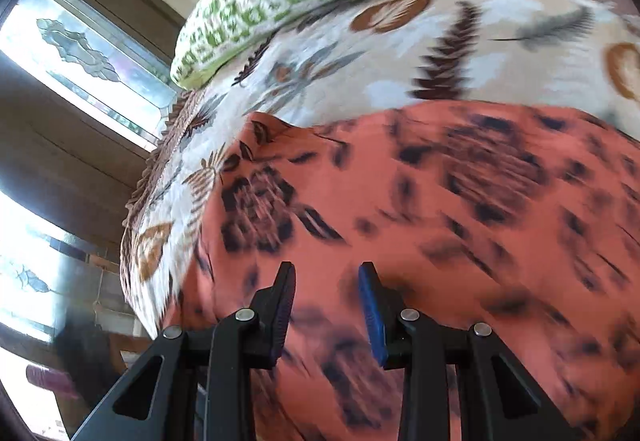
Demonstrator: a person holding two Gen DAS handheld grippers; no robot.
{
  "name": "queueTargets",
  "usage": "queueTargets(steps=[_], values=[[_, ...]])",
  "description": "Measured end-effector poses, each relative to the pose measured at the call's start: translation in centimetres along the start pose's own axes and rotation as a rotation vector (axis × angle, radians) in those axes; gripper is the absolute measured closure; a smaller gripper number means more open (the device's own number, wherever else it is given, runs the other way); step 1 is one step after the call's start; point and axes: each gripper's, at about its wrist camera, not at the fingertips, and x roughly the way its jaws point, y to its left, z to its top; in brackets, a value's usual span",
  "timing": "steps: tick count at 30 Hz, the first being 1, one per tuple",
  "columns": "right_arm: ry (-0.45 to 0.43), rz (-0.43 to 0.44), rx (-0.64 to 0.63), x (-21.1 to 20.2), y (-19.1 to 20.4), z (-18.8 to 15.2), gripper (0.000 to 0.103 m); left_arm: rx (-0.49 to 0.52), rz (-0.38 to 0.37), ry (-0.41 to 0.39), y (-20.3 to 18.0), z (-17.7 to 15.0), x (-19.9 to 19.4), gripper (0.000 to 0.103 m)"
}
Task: Fold small clothes
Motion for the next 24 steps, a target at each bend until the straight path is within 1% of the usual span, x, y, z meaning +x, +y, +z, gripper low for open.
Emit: queueTargets(steps=[4,6,8,9,10,12,14,16,18,20,21,22,24], values=[[0.06,-0.008,-0.001,6.3,2.8,3.9,0.066,-0.004,-0.024,-0.007,0.8,-0.2,-0.1,0.057],[0.089,-0.035,-0.015,8.4,3.4,5.4,0.065,0.007,-0.024,-0.01,0.8,-0.3,-0.2,0.057],[0.098,-0.069,-0.029,9.5,3.8,7.4,0.065,0.049,-0.004,-0.008,0.2,-0.3,0.0,0.056],[0.099,-0.072,-0.013,9.6,3.7,8.2,0.065,0.057,-0.002,-0.005,0.1,-0.3,0.0,0.055],[0.077,-0.067,0.021,9.2,3.3,9.0,0.065,0.051,-0.008,0.001,0.2,-0.2,0.0,0.055],[0.04,-0.054,0.049,8.0,2.5,9.0,0.065,0.03,-0.02,0.01,0.4,0.1,0.0,0.055],[0.009,-0.027,0.055,6.0,1.1,7.6,0.065,0.004,-0.02,0.013,0.6,0.3,-0.1,0.058],[-0.022,-0.005,0.019,3.4,-0.3,5.3,0.065,-0.023,-0.021,0.01,0.5,0.3,-0.5,0.068],[-0.028,-0.025,-0.029,0.6,-2.0,2.2,0.065,-0.015,0.001,-0.006,-0.1,0.2,-1.1,0.071],[-0.043,-0.038,-0.059,-2.7,-4.2,-1.6,0.065,0.016,0.036,-0.037,-1.4,0.0,-1.9,0.075],[-0.049,-0.049,-0.068,-4.1,-5.4,-3.3,0.065,0.025,0.042,-0.05,-1.9,0.0,-2.3,0.076],[-0.055,-0.075,-0.084,-5.8,-6.9,-5.8,0.065,0.04,0.049,-0.069,-2.6,0.0,-2.7,0.077],[-0.039,-0.119,-0.11,-7.7,-10.0,-8.9,0.067,0.091,0.06,-0.11,-4.3,0.0,-4.0,0.077]])
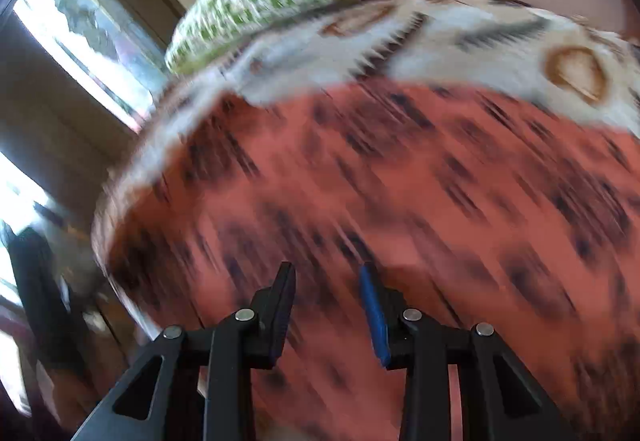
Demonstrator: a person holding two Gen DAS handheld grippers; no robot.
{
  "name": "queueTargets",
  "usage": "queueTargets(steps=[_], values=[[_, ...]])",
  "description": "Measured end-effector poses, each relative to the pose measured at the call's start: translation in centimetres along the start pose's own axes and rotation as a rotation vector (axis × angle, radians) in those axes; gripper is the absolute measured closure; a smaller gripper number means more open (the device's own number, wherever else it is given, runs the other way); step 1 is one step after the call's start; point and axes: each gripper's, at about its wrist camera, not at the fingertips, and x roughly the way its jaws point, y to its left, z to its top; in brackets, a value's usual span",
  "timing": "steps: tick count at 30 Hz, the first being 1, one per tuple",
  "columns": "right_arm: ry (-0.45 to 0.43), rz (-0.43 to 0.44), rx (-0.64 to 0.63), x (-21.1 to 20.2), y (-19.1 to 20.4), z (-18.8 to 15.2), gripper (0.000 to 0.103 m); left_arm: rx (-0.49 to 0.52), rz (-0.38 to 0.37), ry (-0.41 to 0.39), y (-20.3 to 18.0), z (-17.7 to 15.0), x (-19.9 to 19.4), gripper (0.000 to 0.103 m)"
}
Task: Fold small clothes
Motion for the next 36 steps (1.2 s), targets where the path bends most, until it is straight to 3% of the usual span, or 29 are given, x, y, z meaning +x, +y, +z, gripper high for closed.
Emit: queueTargets(steps=[1,4,8,13,16,19,20,21,22,23,24,25,27,30,32,36], values=[[-0.009,0.01,-0.014,-1.2,-1.7,-2.6,0.067,0.032,-0.002,-0.019,-0.9,0.4,-0.3,0.077],[-0.042,0.075,0.013,-4.4,-5.0,-6.0,0.067,0.155,-0.012,-0.069,-4.7,0.9,-1.9,0.077],[-0.015,0.108,0.106,-6.8,-8.0,-6.9,0.067,0.318,-0.069,-0.086,-11.2,0.7,-3.0,0.078],[-0.128,0.034,0.215,-11.2,-12.5,-7.7,0.067,0.466,-0.174,-0.056,-19.0,-0.8,-2.6,0.082],[-0.206,0.023,0.293,-13.9,-15.4,-8.3,0.067,0.547,-0.26,-0.008,-24.1,-2.8,-1.3,0.083],[-0.241,0.004,0.343,-15.4,-17.3,-8.4,0.066,0.605,-0.414,0.138,-28.6,-6.0,0.3,0.083],[-0.241,0.011,0.358,-15.6,-17.7,-8.3,0.066,0.597,-0.432,0.193,-29.2,-6.8,0.6,0.082],[-0.244,0.043,0.384,-15.7,-18.2,-8.1,0.064,0.587,-0.449,0.223,-29.3,-7.3,0.5,0.074],[-0.249,0.089,0.401,-15.7,-18.4,-7.7,0.055,0.584,-0.477,0.246,-29.0,-7.5,0.2,0.061],[-0.256,0.125,0.408,-15.7,-18.5,-7.3,0.044,0.582,-0.501,0.247,-27.9,-7.5,-0.6,0.056],[-0.268,0.156,0.416,-15.5,-18.3,-6.9,0.027,0.576,-0.506,0.232,-27.1,-7.3,-1.2,0.047],[-0.278,0.199,0.427,-15.2,-18.1,-6.0,0.025,0.559,-0.508,0.203,-25.6,-6.9,-2.1,0.04],[-0.256,0.273,0.427,-13.7,-17.5,-4.4,0.025,0.519,-0.485,0.138,-22.4,-6.1,-3.7,0.036],[-0.172,0.423,0.473,-9.8,-17.1,-1.5,0.025,0.477,-0.369,0.061,-17.9,-4.8,-4.4,0.03],[-0.098,0.507,0.517,-6.4,-16.4,0.1,0.025,0.448,-0.313,0.079,-15.5,-4.6,-3.6,0.03],[-0.002,0.464,0.566,-0.8,-15.2,2.6,0.025,0.353,-0.31,0.162,-12.6,-5.1,-1.8,0.03]])
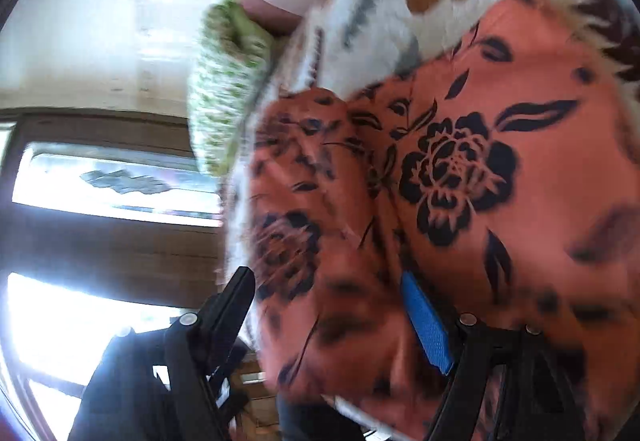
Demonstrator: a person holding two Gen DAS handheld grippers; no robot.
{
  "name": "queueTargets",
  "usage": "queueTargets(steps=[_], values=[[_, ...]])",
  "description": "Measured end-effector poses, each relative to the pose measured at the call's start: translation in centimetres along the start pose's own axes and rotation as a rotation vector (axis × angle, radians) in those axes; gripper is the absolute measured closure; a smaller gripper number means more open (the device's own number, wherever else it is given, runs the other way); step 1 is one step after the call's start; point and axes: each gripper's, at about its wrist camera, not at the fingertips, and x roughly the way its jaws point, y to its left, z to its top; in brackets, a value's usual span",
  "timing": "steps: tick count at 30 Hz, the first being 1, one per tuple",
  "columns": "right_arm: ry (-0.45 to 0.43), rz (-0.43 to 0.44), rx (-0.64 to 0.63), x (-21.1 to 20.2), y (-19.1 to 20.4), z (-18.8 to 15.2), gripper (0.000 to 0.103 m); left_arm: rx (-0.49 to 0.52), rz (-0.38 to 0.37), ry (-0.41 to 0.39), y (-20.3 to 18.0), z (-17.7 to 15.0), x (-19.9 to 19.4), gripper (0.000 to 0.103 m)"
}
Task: Fold small clothes
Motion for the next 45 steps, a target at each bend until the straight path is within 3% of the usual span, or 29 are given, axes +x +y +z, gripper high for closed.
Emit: queueTargets(steps=[4,6,8,9,12,15,19,23,26,27,28,29,30,31,33,36,38,40,42,44,45], values=[[0.03,0.012,-0.009,3.9,1.8,2.1,0.025,0.008,0.02,0.03,0.5,-0.6,1.4,0.03],[0.059,-0.022,-0.043,5.6,3.4,2.5,0.034,0.011,0.026,0.053,0.8,-0.4,2.1,0.03],[0.072,-0.113,-0.124,6.6,5.2,2.6,0.077,0.014,0.033,0.063,1.0,-0.2,2.6,0.03],[0.073,-0.141,-0.164,7.0,6.1,2.4,0.09,0.016,0.037,0.064,1.1,-0.2,2.4,0.03],[0.007,-0.173,-0.267,5.5,8.9,1.4,0.091,0.021,0.019,0.071,0.8,0.3,2.3,0.03],[-0.092,-0.159,-0.334,1.2,10.9,0.1,0.091,0.07,-0.015,0.07,-0.8,0.7,2.6,0.03],[-0.225,-0.222,-0.388,-4.3,11.2,-1.7,0.091,0.157,-0.069,0.085,-5.2,1.3,4.2,0.028],[-0.328,-0.35,-0.289,-8.4,6.2,-2.3,0.091,0.307,-0.049,0.105,-9.7,0.6,7.0,0.024],[-0.293,-0.436,-0.128,-7.6,-0.7,-1.8,0.085,0.385,-0.042,0.117,-11.1,0.2,7.3,0.024],[-0.259,-0.436,-0.057,-7.3,-2.8,-1.7,0.07,0.398,-0.047,0.124,-11.1,0.4,7.1,0.024],[-0.248,-0.396,0.038,-7.1,-5.1,-1.8,0.047,0.395,-0.053,0.134,-10.8,0.6,6.8,0.024],[-0.267,-0.364,0.097,-7.5,-6.2,-2.0,0.035,0.363,-0.066,0.139,-9.9,1.2,6.2,0.024],[-0.28,-0.34,0.128,-8.1,-6.6,-2.1,0.031,0.336,-0.073,0.138,-9.3,1.7,5.8,0.024],[-0.291,-0.319,0.127,-8.7,-6.4,-2.2,0.031,0.284,-0.076,0.126,-8.2,2.5,5.1,0.024],[-0.367,-0.361,0.064,-9.9,-4.5,-2.3,0.031,0.234,-0.064,0.101,-7.0,3.5,4.4,0.024],[-0.412,-0.357,-0.087,-10.7,-0.8,-1.5,0.033,0.22,0.022,0.082,-6.3,4.5,4.6,0.024],[-0.377,-0.344,-0.142,-9.4,0.8,-0.1,0.041,0.215,0.054,0.12,-6.4,4.4,6.2,0.024],[-0.304,-0.373,-0.201,-6.7,2.4,1.7,0.066,0.244,0.083,0.167,-6.7,3.9,8.0,0.024],[-0.217,-0.391,-0.173,-3.6,1.3,3.3,0.067,0.266,0.122,0.214,-6.8,2.7,10.1,0.021],[-0.114,-0.444,-0.067,-0.2,-1.3,5.1,0.069,0.197,0.081,0.236,-5.6,2.6,11.0,0.02],[-0.086,-0.454,-0.032,0.8,-2.3,5.5,0.076,0.167,0.064,0.249,-5.2,2.8,10.9,0.019]])
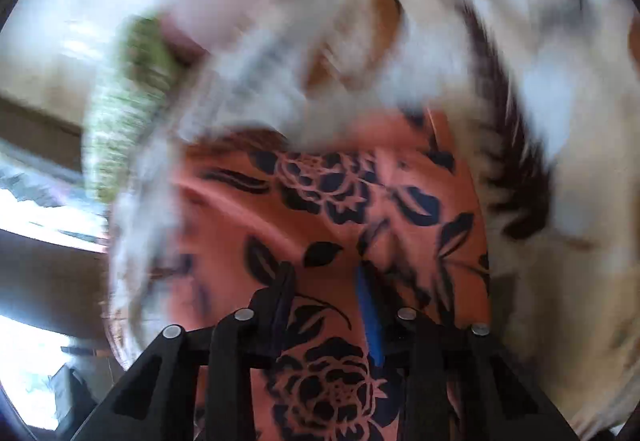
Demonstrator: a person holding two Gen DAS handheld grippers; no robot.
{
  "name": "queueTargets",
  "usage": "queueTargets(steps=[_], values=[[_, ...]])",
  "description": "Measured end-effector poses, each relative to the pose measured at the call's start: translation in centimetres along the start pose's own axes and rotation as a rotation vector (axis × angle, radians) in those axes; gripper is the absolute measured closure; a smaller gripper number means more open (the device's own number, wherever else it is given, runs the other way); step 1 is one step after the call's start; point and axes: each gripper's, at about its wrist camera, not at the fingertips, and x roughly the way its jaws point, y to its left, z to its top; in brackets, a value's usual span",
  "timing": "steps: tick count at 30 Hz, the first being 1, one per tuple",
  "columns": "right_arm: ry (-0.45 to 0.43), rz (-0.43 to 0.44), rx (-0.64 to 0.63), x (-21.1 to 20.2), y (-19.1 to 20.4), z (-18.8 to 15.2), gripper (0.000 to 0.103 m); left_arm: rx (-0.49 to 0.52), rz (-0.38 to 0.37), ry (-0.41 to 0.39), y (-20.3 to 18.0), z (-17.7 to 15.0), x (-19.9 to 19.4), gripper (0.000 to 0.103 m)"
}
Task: Fold small clothes
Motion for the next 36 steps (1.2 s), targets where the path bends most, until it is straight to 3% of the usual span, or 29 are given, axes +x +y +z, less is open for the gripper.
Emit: queueTargets(steps=[4,9,12,14,15,17,19,21,25,28,30,33,34,36], values=[[-0.039,-0.019,-0.089,-1.9,2.6,0.5,0.074,-0.035,-0.034,-0.008,1.1,0.1,-1.4,0.02],[-0.036,0.098,-0.194,-1.6,7.6,2.7,0.074,-0.065,-0.022,-0.029,0.8,-1.0,-2.3,0.02],[-0.038,0.16,-0.247,0.8,10.6,4.3,0.074,-0.09,-0.03,-0.02,1.1,-1.3,-1.7,0.02],[0.063,0.111,-0.224,4.8,10.5,5.1,0.074,-0.086,-0.022,-0.018,1.1,-1.0,-1.5,0.019],[0.097,0.07,-0.21,6.3,9.8,5.3,0.081,-0.083,-0.017,-0.017,1.1,-0.8,-1.6,0.019],[0.095,0.152,-0.134,6.7,7.8,6.0,0.086,-0.085,-0.035,-0.002,1.2,-0.4,-1.9,0.019],[0.081,0.158,-0.098,5.0,6.6,5.8,0.086,-0.092,-0.034,-0.013,1.4,-0.3,-2.3,0.02],[0.042,0.13,-0.141,1.7,5.5,4.3,0.082,-0.112,-0.03,-0.037,1.7,-0.1,-3.0,0.02],[0.009,0.185,-0.142,-4.2,2.2,1.0,0.082,-0.124,-0.005,-0.091,2.0,0.8,-3.8,0.02],[0.029,0.109,-0.149,-6.9,-0.6,-3.6,0.082,-0.062,0.042,-0.02,1.0,1.0,-2.0,0.019],[0.045,0.077,-0.156,-7.1,-2.2,-6.3,0.081,-0.064,0.014,0.001,0.9,0.5,-0.9,0.019],[-0.037,0.061,-0.198,-7.9,-3.1,-10.1,0.081,-0.084,-0.003,0.007,1.2,0.0,-0.9,0.018],[-0.052,0.067,-0.197,-8.8,-3.0,-10.6,0.081,-0.091,-0.005,0.006,1.4,0.2,-1.2,0.019],[-0.078,0.182,-0.137,-11.3,-3.8,-11.0,0.08,-0.095,-0.006,0.001,1.6,0.4,-1.7,0.019]])
